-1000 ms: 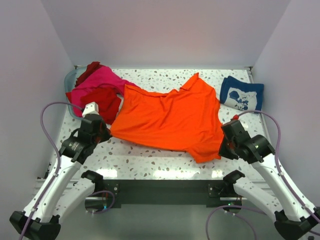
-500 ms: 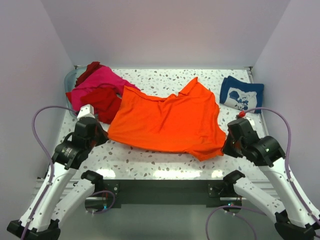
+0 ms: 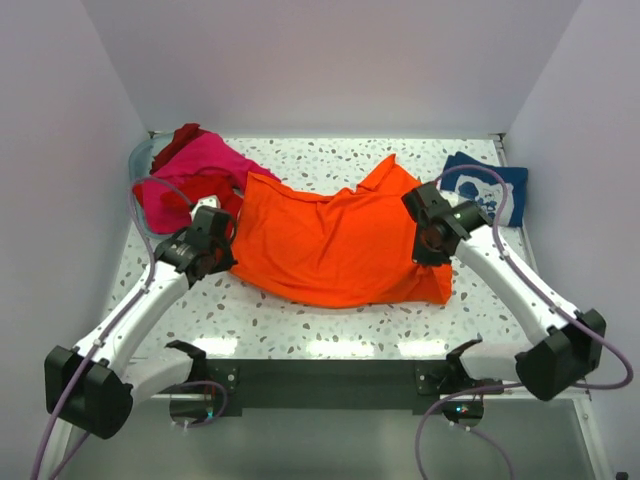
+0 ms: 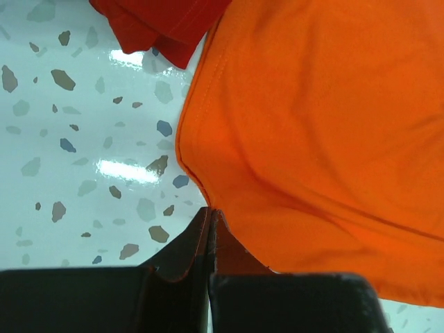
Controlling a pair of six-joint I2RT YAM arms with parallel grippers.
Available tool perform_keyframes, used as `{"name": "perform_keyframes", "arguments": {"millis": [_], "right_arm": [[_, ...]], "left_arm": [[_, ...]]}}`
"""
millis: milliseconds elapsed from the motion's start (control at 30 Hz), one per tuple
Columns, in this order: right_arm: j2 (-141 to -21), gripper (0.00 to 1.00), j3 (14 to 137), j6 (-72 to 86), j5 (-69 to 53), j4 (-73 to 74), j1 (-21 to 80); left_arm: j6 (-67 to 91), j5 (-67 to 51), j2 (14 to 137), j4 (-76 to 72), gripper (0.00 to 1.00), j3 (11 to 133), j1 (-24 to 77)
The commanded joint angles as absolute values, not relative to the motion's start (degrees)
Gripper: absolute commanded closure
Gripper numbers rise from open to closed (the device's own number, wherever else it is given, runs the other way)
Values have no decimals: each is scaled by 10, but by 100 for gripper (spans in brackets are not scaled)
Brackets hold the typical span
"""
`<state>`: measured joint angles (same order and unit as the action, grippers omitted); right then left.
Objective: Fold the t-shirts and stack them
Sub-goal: Fold the tshirt
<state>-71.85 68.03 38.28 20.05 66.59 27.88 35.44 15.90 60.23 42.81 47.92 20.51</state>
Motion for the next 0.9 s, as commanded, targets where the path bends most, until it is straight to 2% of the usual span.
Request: {"name": "perform_keyframes", "arguments": {"millis": [0, 433, 867], "right_arm": [[-765, 100, 743, 347, 238, 621, 258], [-978, 100, 891, 278, 240, 613, 219], [-1104, 100, 986, 258, 252, 629, 192]], "left_arm": [[329, 181, 635, 379, 100, 519, 196], [301, 176, 790, 334, 100, 620, 141], [251, 161, 914, 320, 100, 696, 113]]}}
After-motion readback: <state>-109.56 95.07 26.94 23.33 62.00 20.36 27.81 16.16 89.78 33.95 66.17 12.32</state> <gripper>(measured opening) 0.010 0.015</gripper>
